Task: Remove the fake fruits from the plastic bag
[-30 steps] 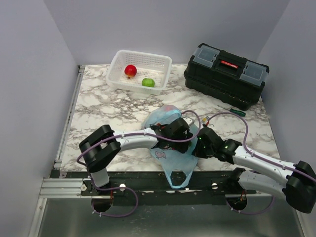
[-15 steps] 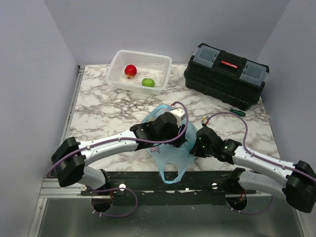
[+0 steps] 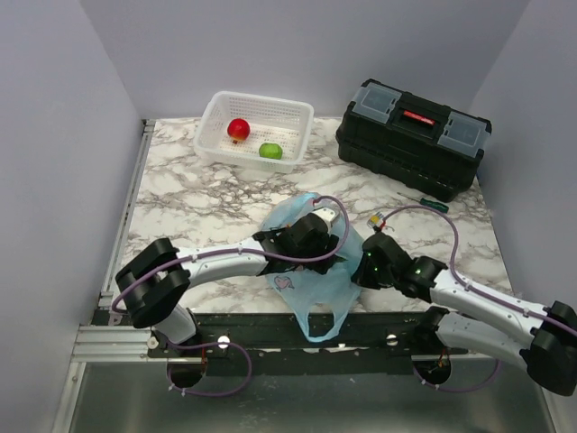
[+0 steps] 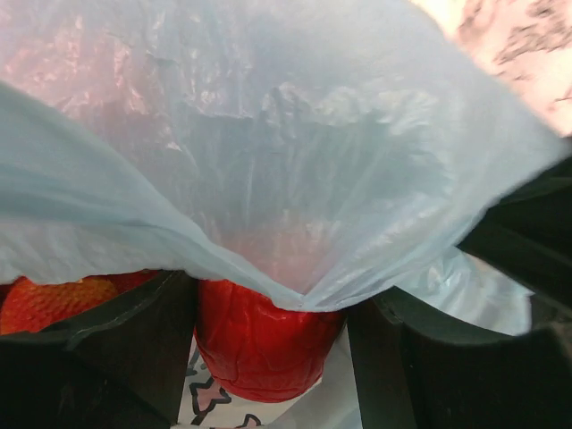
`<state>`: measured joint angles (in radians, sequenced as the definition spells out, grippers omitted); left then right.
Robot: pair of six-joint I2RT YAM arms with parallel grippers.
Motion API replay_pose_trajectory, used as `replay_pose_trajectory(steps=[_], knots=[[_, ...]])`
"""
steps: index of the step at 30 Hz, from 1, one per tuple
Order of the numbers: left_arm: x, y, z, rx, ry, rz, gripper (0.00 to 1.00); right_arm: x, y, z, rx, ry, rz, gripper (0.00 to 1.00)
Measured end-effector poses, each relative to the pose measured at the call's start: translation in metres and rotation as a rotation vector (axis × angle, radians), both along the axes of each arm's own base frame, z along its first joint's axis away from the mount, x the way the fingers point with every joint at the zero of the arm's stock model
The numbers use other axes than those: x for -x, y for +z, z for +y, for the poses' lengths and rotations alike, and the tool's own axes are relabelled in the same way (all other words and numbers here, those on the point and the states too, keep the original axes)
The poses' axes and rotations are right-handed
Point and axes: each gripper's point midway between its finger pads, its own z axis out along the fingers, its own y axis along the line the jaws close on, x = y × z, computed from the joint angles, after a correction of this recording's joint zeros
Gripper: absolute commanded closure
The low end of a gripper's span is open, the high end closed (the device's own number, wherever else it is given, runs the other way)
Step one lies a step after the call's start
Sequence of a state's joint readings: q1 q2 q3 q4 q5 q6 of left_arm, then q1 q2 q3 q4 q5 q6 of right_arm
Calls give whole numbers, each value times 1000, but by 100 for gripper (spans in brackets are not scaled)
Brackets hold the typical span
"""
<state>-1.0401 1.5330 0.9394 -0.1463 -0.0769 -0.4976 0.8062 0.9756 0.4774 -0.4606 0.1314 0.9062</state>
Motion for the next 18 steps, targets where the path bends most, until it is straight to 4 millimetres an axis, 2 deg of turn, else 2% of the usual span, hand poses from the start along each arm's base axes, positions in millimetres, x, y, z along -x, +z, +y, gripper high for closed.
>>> replay_pose_trajectory(steps=[4, 5, 7, 10, 11, 12, 14, 18], knots=[[0, -29, 5, -28, 26, 46, 37, -3, 11, -8, -21, -78, -31, 91], [0, -32, 6, -28, 30, 51, 35, -3, 12, -13, -19, -115, -30, 80], [0, -34, 8, -18, 42, 60, 30, -1, 14, -24, -16, -189, -25, 50], [-4, -33, 8, -2, 55, 62, 23, 1, 21, -34, -31, -244, -43, 19], [-6, -33, 8, 3, 58, 63, 20, 2, 25, -35, -43, -245, -54, 5], [-7, -32, 7, 8, 58, 64, 18, 1, 30, -35, -56, -242, -68, 0], [-8, -31, 7, 16, 59, 68, 14, 0, 39, -32, -84, -217, -98, 0], [-5, -28, 5, 33, 43, 80, 10, -5, 53, -13, -145, -156, -117, 0]])
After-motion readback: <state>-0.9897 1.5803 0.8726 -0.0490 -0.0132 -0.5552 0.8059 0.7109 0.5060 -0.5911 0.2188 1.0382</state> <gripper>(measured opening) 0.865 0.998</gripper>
